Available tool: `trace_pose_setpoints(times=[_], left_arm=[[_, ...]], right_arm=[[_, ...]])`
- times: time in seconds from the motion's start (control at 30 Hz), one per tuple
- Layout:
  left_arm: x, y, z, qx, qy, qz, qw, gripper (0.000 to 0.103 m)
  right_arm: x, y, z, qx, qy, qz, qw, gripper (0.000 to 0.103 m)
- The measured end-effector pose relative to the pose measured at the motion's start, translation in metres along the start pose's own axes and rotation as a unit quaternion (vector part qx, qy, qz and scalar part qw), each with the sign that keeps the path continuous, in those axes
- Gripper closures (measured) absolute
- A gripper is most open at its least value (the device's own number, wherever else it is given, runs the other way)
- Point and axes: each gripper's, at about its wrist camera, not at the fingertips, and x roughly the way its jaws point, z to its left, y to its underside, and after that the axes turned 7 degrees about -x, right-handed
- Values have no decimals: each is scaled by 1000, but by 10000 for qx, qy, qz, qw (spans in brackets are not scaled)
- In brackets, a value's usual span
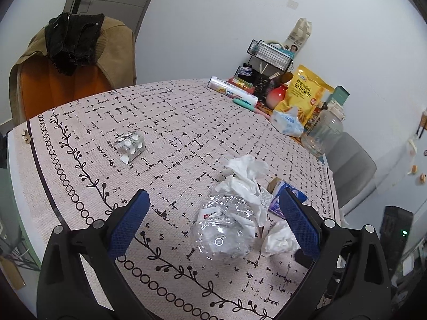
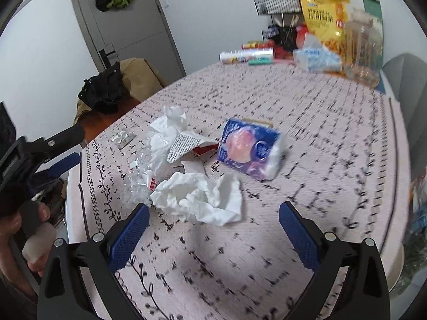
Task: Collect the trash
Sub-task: 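Move both grippers back to the remaining trash on the table, then grasp the clear plastic wrapper with the left gripper while the right grasps a white tissue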
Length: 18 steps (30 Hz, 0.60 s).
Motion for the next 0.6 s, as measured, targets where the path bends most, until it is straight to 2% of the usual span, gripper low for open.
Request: trace_pose_setpoints(times=[0.03,0.07,0.1,0.13,0.17,0.2,0.23,0.37,0.6], left_arm=[[2,0,0,16,14,11,10000,8],[5,0,-2,42,34,43,10000,9],[7,-1,-3,54,42,66,10000,9],[11,-1,-4,70,58,104,9999,11],[14,-1,-6,81,71,125,9999,12],[18,-2,-8,98,80,157,9998,12],[20,-2,-9,110,82,175,9998,13],[38,-9,-15,139,134,307,9993,18],[67,-22,-34,248,128,472,9985,21]], right_arm=[[7,-1,1,-20,-20,103,9999,20],[12,-2,1,-30,-37,183,9998,37],[19,-2,-1,19,-106,345,9993,47],[21,-2,-2,84,-164,390,9991,64],[22,-1,-5,183,-251,408,9987,74],[20,-1,-6,163,-253,398,9988,78],[19,0,-6,127,-248,392,9988,86],[5,3,-14,146,-280,304,9990,93],[-23,10,-33,310,-209,81,9993,94]])
